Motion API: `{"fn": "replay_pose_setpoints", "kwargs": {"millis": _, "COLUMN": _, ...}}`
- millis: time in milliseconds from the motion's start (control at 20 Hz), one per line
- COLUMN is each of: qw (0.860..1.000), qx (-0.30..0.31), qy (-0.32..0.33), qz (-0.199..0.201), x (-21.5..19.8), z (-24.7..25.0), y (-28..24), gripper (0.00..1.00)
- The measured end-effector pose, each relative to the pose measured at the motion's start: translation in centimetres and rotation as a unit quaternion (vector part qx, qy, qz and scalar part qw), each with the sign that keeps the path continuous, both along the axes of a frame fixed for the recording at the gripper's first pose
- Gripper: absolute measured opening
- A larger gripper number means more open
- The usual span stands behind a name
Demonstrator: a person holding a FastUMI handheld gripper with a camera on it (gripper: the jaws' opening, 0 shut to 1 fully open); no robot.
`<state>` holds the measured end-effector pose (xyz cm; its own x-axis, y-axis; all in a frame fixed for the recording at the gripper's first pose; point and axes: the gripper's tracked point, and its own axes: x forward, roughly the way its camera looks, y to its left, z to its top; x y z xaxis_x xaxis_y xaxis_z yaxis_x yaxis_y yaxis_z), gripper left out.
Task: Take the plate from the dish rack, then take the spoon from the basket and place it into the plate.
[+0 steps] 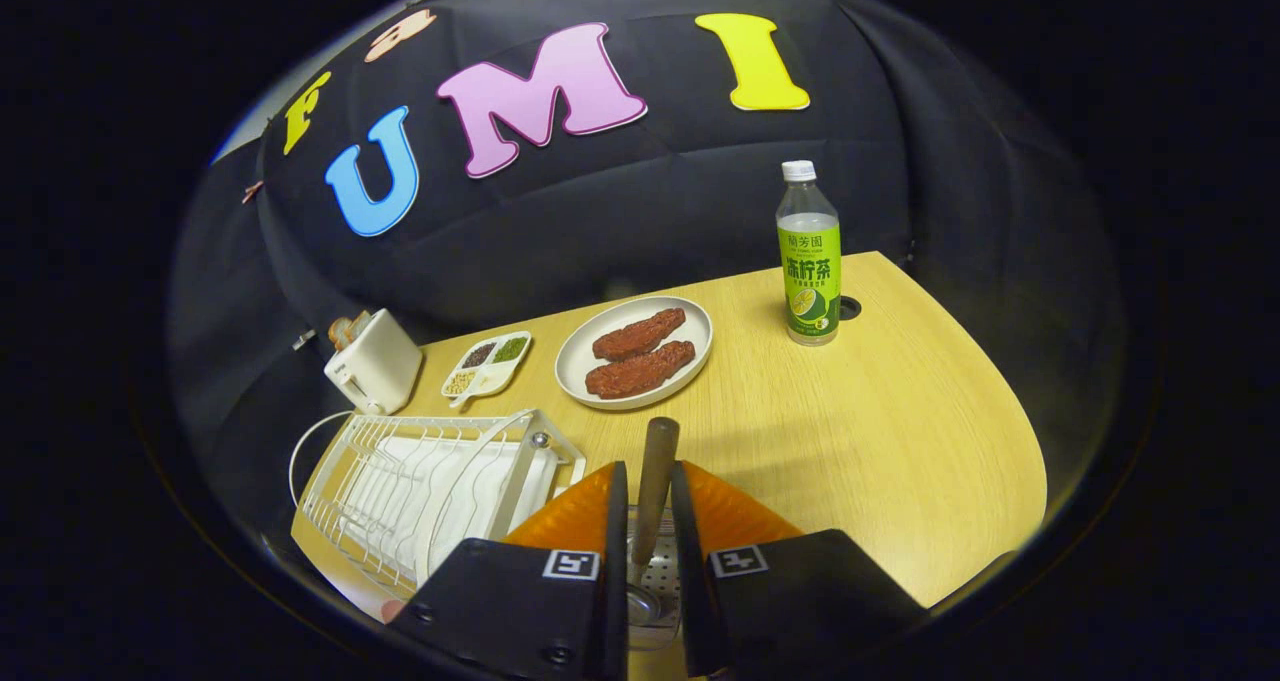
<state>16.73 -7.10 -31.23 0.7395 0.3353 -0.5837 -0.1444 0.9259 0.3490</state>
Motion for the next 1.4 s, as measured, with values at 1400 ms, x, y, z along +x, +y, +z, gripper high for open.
{"fn": "replay_pose_setpoints", "kwargs": {"millis": 1400, "qw": 0.997, "qx": 0.02, "qy": -0.064, "qz": -0.03, "x": -13.0, "z": 17.7, "y": 5.7, "gripper": 0.1}}
